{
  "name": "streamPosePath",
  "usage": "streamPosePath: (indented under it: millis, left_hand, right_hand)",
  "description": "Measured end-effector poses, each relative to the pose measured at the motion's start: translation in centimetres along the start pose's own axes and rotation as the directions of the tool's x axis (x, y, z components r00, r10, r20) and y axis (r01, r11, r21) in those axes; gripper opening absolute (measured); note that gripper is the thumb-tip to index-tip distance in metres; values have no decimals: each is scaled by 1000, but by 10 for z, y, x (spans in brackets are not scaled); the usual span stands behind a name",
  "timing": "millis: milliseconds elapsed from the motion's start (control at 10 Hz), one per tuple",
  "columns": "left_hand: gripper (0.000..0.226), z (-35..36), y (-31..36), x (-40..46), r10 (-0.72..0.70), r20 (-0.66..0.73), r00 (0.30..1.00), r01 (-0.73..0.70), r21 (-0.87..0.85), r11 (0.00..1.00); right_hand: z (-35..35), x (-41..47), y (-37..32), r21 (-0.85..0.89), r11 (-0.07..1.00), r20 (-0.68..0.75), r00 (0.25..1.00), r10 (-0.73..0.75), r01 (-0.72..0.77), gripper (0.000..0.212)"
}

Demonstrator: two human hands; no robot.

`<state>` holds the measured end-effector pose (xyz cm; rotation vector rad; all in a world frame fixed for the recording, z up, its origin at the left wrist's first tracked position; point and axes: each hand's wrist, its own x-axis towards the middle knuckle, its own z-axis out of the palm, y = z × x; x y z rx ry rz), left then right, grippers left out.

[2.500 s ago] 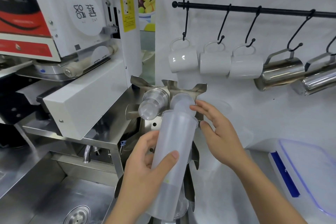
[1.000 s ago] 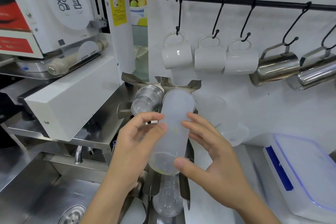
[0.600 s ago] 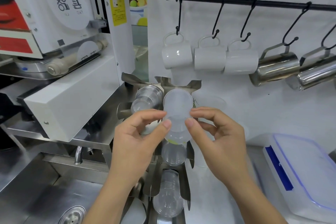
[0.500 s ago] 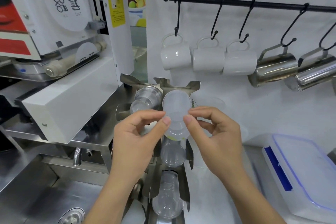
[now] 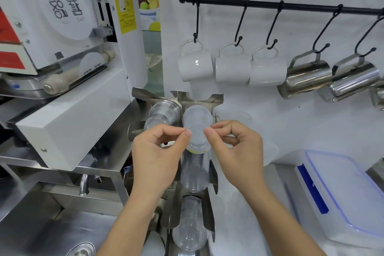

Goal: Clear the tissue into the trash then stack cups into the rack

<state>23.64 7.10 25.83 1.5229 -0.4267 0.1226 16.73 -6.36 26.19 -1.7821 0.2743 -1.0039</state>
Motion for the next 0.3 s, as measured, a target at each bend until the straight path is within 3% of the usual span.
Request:
streamPosePath:
  millis: [200, 300]
  left_hand:
    - [14, 0, 7, -4, 93, -51, 994, -85, 145, 986]
    - [15, 3, 14, -8, 212, -67, 975, -190, 241, 952]
  right_hand:
    - [-4, -1, -5, -91, 996, -26, 999, -29, 26, 17]
    - [-12, -5, -11, -123, 991, -61, 996, -68, 61, 22]
